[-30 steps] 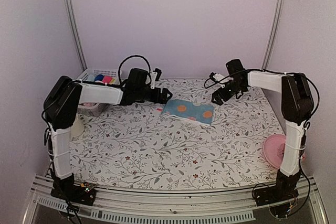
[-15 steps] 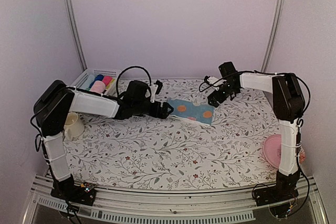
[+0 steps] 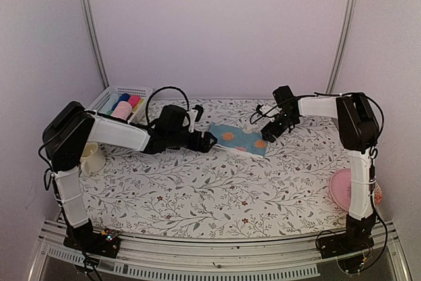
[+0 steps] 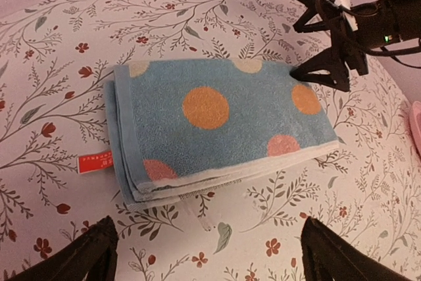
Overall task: Roll the towels
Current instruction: Rotate the towel at the center of the board.
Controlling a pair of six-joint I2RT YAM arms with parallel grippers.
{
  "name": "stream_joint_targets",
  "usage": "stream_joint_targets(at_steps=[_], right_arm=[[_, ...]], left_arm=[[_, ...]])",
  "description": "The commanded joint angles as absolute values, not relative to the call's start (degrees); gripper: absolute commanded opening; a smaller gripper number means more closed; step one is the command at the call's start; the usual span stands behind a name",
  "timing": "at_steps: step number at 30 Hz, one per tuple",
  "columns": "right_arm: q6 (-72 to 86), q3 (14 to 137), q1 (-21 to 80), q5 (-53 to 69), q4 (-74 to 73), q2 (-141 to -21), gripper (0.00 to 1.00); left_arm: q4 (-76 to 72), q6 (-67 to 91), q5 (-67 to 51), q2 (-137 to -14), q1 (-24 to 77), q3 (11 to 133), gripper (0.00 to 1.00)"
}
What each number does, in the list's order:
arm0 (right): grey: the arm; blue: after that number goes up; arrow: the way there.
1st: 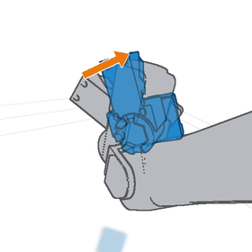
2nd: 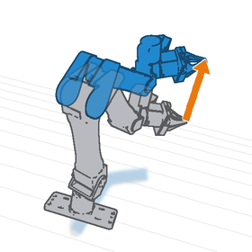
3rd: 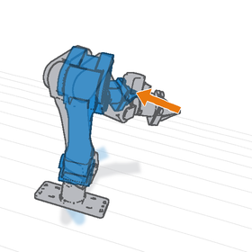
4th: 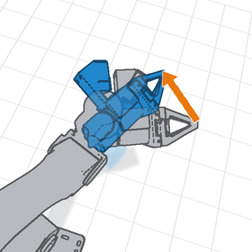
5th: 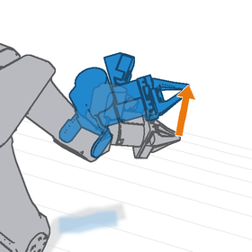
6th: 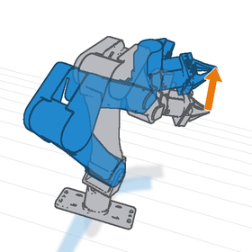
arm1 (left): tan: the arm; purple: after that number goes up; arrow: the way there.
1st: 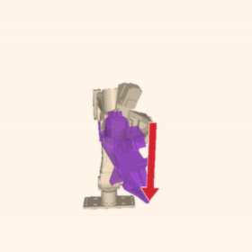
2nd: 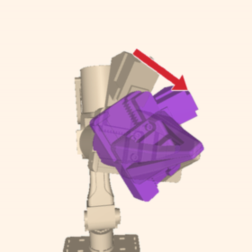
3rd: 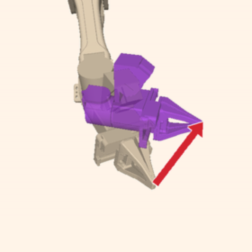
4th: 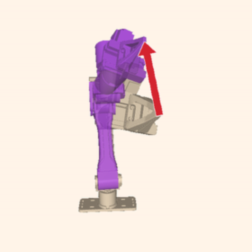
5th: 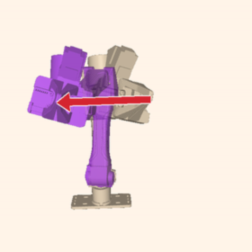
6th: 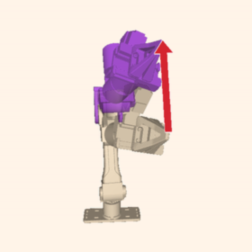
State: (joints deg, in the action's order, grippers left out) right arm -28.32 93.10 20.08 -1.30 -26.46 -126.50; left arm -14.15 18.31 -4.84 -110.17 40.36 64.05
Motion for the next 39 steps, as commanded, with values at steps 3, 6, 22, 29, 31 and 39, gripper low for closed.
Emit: stream_joint_targets(at_steps=[3,6,22,29,31,39], right_arm=[[-30.66,87.01,20.88,-1.22,-30.48,-124.80,0.99],[-31.14,82.45,21.79,-0.78,-31.53,-121.62,0.99],[-28.61,73.76,34.47,8.18,-34.66,-107.42,0.99],[-34.63,77.08,33.51,10.44,-29.64,-100.98,0.99],[-34.80,78.74,31.99,15.05,-29.62,-100.03,0.99],[-36.97,75.31,30.74,20.79,-26.82,-94.44,0.99]], left_arm=[[-15.64,18.63,-2.69,-106.28,41.29,61.51,0.97],[-16.09,18.59,-1.11,-104.06,41.28,59.54,0.97],[-25.41,2.92,0.07,-91.35,42.69,44.30,0.97],[-33.64,-12.33,-5.90,-91.77,47.28,37.67,0.97],[-33.81,-16.15,-6.69,-93.01,49.10,37.66,0.97],[-25.23,-28.39,-3.52,-100.34,56.04,45.33,0.88]])
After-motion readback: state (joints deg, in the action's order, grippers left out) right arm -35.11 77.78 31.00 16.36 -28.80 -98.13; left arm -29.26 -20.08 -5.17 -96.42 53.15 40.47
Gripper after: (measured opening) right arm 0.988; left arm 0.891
